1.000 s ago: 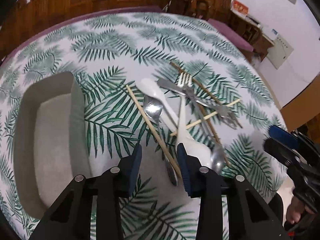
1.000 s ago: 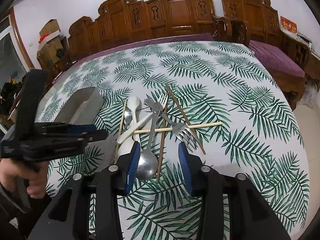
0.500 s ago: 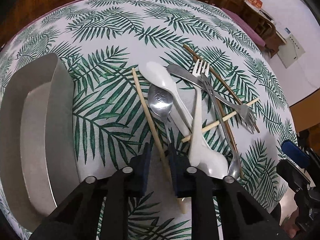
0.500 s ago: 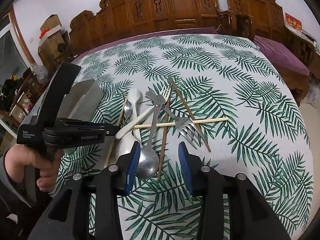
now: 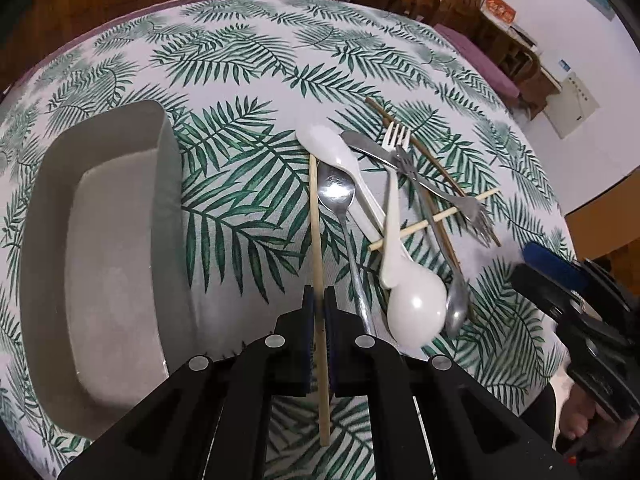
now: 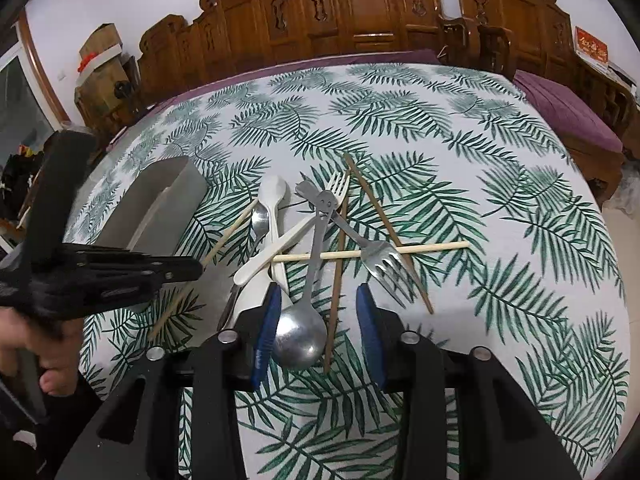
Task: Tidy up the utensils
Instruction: 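Grasp a wooden chopstick with the left gripper while the right gripper grasps a smiley-face metal spoon, then carry the chopstick into the grey tray and open the left gripper while the right gripper lifts the spoon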
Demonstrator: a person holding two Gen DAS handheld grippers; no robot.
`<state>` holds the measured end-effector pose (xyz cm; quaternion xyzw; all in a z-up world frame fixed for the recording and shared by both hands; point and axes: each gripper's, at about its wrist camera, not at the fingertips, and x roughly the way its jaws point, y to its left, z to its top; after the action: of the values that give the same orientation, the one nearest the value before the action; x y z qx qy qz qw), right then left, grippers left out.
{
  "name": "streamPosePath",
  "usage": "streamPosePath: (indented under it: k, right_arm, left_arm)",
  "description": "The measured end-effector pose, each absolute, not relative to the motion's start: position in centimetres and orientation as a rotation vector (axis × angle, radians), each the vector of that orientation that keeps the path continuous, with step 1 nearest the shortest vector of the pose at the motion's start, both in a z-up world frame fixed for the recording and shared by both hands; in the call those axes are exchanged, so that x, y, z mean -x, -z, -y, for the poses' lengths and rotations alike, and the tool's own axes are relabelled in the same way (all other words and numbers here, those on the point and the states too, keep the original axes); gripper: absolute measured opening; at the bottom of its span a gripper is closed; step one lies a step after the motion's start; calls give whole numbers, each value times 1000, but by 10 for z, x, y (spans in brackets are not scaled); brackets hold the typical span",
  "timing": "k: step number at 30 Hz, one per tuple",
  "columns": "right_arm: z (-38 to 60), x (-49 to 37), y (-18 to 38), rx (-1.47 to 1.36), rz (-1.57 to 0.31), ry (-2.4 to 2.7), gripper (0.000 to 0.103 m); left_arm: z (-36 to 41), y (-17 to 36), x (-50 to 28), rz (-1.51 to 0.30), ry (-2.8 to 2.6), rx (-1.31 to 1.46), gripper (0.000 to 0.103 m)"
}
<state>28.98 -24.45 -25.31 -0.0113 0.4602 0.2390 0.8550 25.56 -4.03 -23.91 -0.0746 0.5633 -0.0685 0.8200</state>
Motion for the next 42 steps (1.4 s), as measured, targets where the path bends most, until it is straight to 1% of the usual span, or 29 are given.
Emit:
streamPosePath:
  k: [13, 17, 22, 28, 35, 42]
  right_arm:
    - [207, -330, 300, 89, -1099, -468, 20]
    - [204, -337, 302, 90, -1108, -448, 17]
    - [202, -338, 302, 128, -1111, -418, 7]
    - [207, -328, 292, 113, -1086, -418, 7]
    - [207, -312, 265, 94, -1022, -445, 7]
    - [198, -300, 239, 66, -972, -496, 7]
  left_arm:
    - [34, 219, -234, -1143, 199, 163, 3]
    - [28, 211, -227, -1123, 202, 169, 3]
    - [22, 199, -220, -1093, 200, 175, 3]
    - [12, 183, -213, -1055, 193, 184, 3]
    - [-9, 170, -209, -1018, 165, 203, 4]
    - [-35, 169, -212, -1006, 123, 216, 4]
